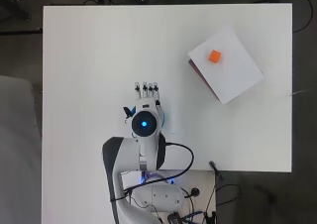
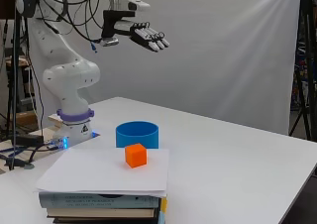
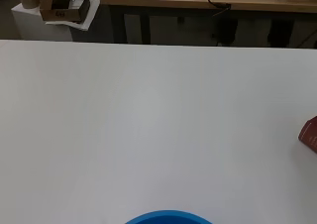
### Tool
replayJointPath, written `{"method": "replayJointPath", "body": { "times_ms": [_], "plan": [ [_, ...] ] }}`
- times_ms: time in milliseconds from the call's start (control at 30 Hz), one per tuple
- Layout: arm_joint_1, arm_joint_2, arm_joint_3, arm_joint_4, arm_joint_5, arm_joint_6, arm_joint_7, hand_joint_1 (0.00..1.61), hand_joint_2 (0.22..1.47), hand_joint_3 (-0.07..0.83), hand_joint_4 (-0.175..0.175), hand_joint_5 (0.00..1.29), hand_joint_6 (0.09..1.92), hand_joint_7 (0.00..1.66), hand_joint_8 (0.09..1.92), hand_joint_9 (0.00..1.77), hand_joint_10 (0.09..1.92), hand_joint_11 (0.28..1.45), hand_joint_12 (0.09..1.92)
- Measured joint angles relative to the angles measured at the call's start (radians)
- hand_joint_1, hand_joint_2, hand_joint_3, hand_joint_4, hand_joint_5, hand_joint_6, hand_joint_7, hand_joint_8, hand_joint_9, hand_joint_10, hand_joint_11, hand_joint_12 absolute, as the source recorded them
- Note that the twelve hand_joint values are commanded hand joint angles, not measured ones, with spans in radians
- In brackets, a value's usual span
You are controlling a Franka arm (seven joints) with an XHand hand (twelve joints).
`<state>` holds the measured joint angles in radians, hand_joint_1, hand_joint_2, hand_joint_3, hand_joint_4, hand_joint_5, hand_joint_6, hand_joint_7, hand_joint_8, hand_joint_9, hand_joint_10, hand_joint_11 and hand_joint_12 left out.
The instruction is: Teleoperate dual arm-hand system to pick and place objects
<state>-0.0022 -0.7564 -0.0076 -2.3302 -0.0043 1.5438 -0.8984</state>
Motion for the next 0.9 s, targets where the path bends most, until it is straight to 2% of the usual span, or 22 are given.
{"method": "replayJointPath", "body": {
  "times_ms": [100, 200, 333, 400, 567, 733, 900],
  "plan": [
    [-0.001, 0.085, -0.015, 0.109, -0.002, -0.025, -0.001, 0.37, 1.04, 0.002, 0.039, 0.36, 0.09, 0.41, 0.09, 0.49, 0.09, 0.43, 0.09],
    [-0.004, 0.166, -0.029, 0.253, -0.01, -0.029, 0.005, 0.37, 1.05, 0.003, 0.048, 0.38, 0.09, 0.48, 0.09, 0.58, 0.09, 0.45, 0.09],
    [-0.012, 0.237, -0.085, 0.382, -0.005, -0.018, 0.021, 0.47, 1.08, 0.003, 0.049, 0.4, 0.09, 0.56, 0.09, 0.7, 0.09, 0.49, 0.09],
    [-0.017, 0.283, -0.125, 0.383, -0.008, -0.007, 0.037, 0.5, 1.09, 0.001, 0.052, 0.44, 0.09, 0.6, 0.09, 0.76, 0.09, 0.52, 0.09],
    [-0.033, 0.369, -0.202, 0.341, -0.033, 0.024, 0.082, 0.48, 1.09, -0.001, 0.052, 0.45, 0.09, 0.59, 0.09, 0.72, 0.09, 0.51, 0.09],
    [-0.053, 0.505, -0.326, 0.355, -0.069, 0.085, 0.068, 0.42, 1.13, 0.011, 0.001, 0.4, 0.09, 0.61, 0.09, 0.74, 0.09, 0.53, 0.09],
    [-0.07, 0.595, -0.386, 0.376, -0.084, 0.18, 0.013, 0.42, 1.16, 0.004, -0.013, 0.45, 0.09, 0.7, 0.09, 0.83, 0.09, 0.58, 0.09]
  ]
}}
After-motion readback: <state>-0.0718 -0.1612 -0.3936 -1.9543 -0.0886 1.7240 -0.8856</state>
